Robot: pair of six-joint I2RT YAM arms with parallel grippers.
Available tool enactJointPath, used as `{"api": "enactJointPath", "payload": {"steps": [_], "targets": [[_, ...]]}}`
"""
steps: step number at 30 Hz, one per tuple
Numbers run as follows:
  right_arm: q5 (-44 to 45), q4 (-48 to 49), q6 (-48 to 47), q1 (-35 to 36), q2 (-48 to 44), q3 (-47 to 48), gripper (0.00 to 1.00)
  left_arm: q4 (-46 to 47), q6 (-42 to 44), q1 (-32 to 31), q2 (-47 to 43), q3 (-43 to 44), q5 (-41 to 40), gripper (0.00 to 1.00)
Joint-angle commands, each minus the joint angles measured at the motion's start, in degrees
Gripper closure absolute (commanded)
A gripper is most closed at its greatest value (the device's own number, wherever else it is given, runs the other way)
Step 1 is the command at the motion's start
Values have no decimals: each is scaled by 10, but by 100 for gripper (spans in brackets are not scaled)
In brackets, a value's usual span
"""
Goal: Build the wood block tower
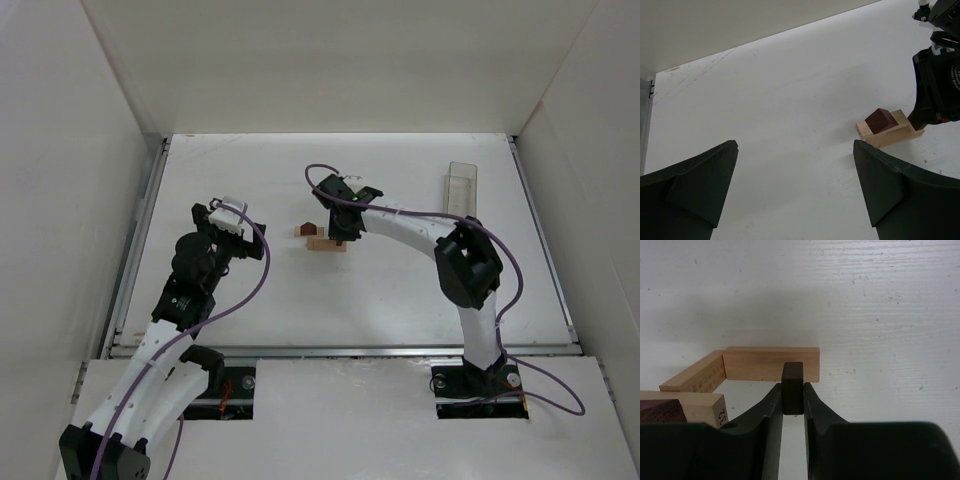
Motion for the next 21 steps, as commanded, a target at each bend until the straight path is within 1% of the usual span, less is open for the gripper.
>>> {"api": "enactJointPath", "payload": {"steps": [1, 5, 21], "targets": [[13, -6, 9, 4, 1, 9, 100, 32, -2, 0, -9, 0, -4, 0], [20, -1, 9, 4, -11, -1, 100, 32, -2, 0, -4, 0, 1, 0], [20, -1, 15, -1, -6, -1, 100, 32, -2, 0, -4, 0, 7, 0]]}}
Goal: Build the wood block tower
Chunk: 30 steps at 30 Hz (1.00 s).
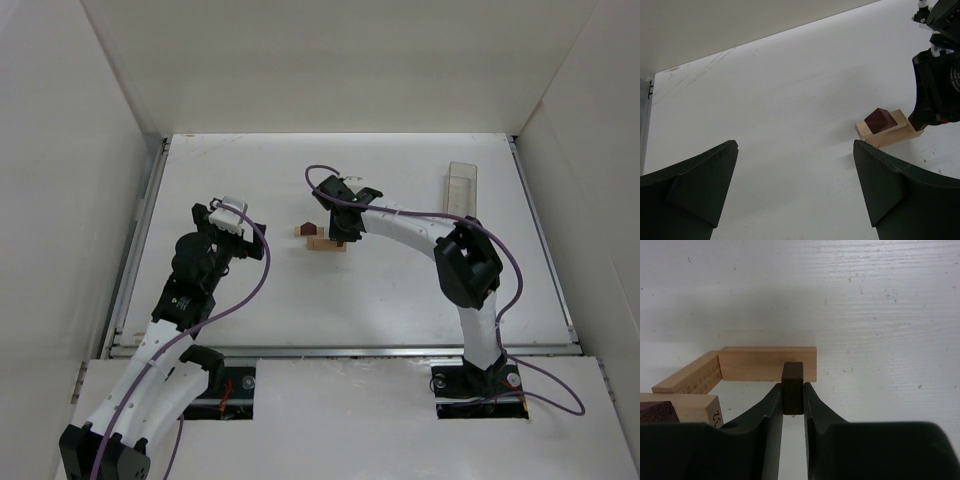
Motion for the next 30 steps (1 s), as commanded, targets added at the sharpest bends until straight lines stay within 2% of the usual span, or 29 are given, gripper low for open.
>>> {"api": "enactJointPath", "payload": {"steps": [1, 30], "targets": [[15, 0, 12, -1, -6, 3, 100, 31, -2, 0, -4, 0, 5, 0], [26, -10, 18, -1, 5, -2, 100, 26, -7, 0, -4, 0, 5, 0]]}}
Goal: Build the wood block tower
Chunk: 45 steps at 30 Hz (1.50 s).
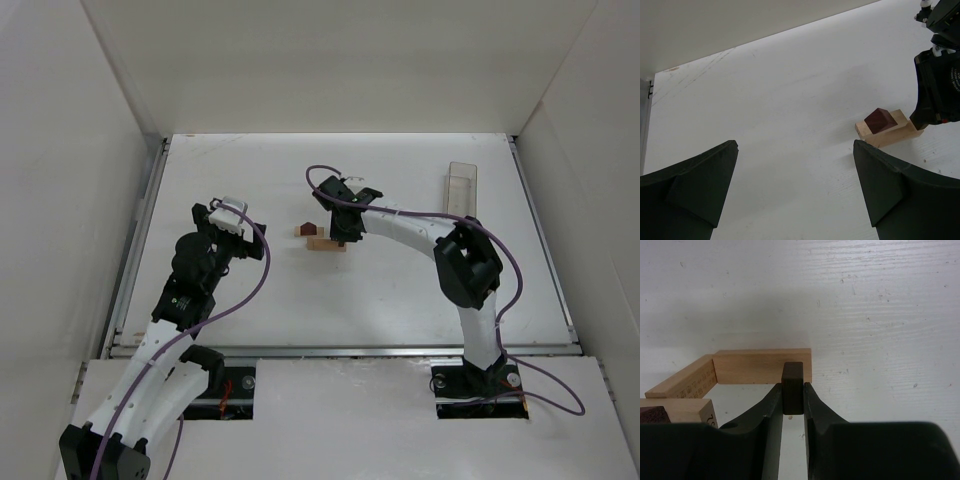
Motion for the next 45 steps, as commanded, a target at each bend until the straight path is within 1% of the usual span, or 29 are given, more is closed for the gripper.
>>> {"api": "enactJointPath", "payload": {"steps": [1, 24, 45], "targets": [[14, -8, 9, -1, 5, 0, 100, 26, -7, 0, -4, 0, 5, 0], [8, -8, 4, -6, 15, 0, 100, 26, -7, 0, -4, 0, 5, 0], [19, 3, -7, -6, 15, 0, 100, 26, -7, 0, -4, 0, 15, 0]]}}
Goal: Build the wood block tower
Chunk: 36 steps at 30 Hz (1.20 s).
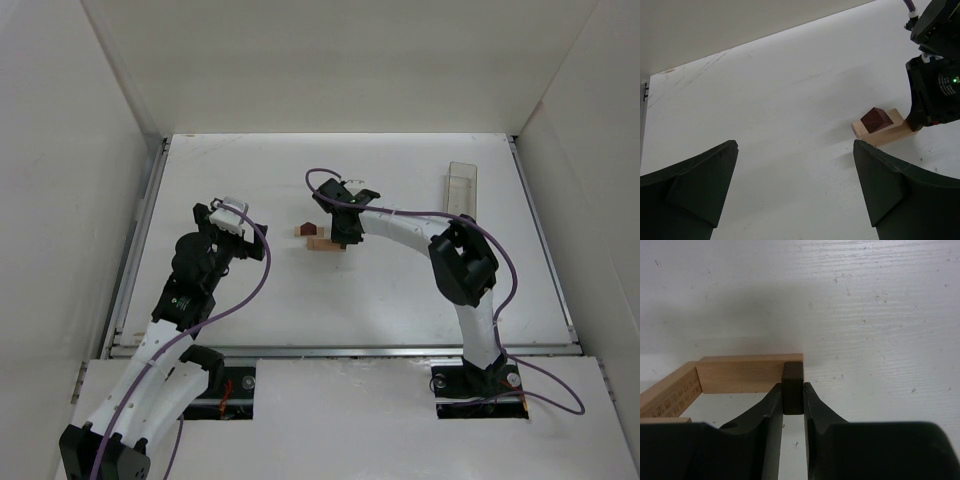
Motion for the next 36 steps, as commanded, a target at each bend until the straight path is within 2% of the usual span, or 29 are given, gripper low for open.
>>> {"api": "enactJointPath", "payload": {"steps": [1, 7, 11, 15, 23, 29, 36], "targets": [[9, 4, -4, -2, -3, 1, 100, 26, -7, 0, -4, 0, 5, 0], [9, 4, -9, -2, -3, 1, 99, 26, -7, 0, -4, 0, 10, 0], [2, 9, -15, -2, -3, 1, 93, 26, -7, 0, -4, 0, 10, 0], [2, 9, -15, -2, -3, 1, 82, 26, -7, 0, -4, 0, 10, 0], [-3, 9, -20, -2, 2, 1, 78, 26, -7, 0, -4, -6, 15, 0], [-8, 9, -20, -2, 2, 1, 68, 26, -7, 0, -4, -6, 15, 0], [-8, 9, -20, -2, 2, 6, 62, 26, -7, 0, -4, -6, 15, 0]]}}
